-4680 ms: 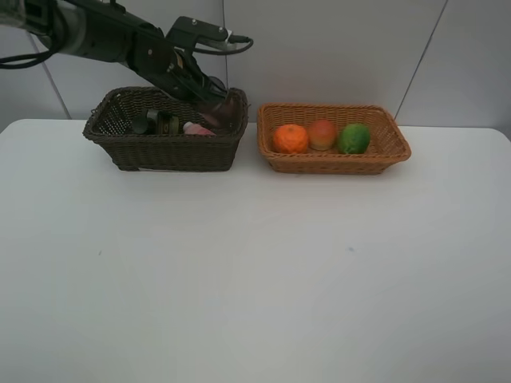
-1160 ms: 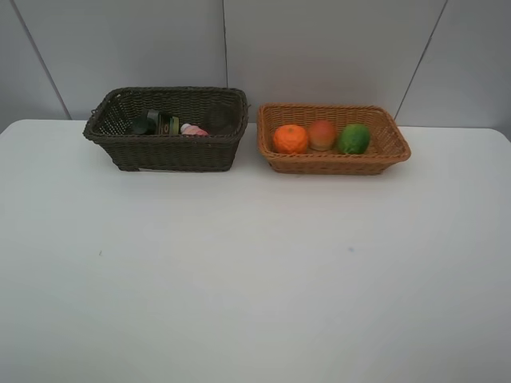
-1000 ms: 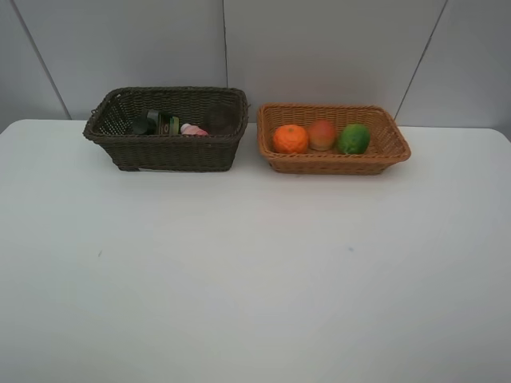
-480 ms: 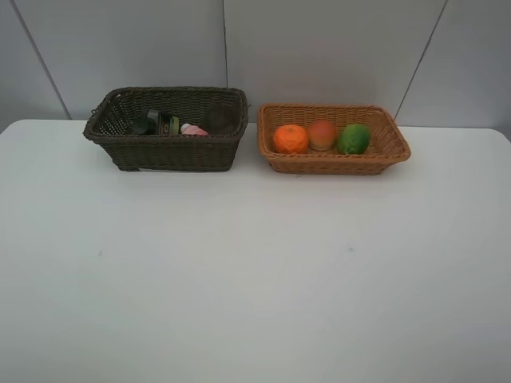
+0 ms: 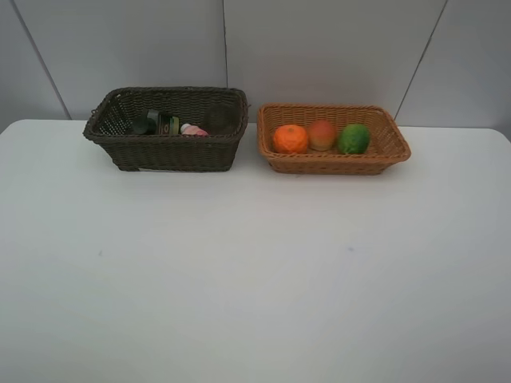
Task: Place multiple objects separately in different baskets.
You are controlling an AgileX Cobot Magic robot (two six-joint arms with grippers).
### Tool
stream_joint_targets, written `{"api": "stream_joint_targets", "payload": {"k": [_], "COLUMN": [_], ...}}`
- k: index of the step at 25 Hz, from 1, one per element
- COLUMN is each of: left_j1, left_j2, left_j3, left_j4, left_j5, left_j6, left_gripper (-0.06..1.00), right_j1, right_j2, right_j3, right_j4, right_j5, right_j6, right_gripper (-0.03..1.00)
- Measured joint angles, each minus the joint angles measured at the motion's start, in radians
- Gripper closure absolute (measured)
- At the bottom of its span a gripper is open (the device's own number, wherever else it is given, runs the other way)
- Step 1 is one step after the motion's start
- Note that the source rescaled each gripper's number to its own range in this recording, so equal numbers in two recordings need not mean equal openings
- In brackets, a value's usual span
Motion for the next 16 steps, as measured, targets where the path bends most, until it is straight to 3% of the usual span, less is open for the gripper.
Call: {"api": "stream_joint_targets", "payload": {"k": [6,16], "left_j1": [0.048,0.054], "left_j2": [0.000,0.000], "left_j3": [0.000,0.000], "left_j4": [0.000,0.000], "left_j5": [0.000,0.000], "left_j6": [0.000,0.000], "left_gripper": [-0.01,-0.01], "right_j1": [0.000,0.000], "right_j2": [0.000,0.000], "right_j3": [0.000,0.000], "right_j4": [0.000,0.000], "right_j5": [0.000,0.000], "right_j6": [0.000,0.000], "right_gripper": [0.16,0.16]}}
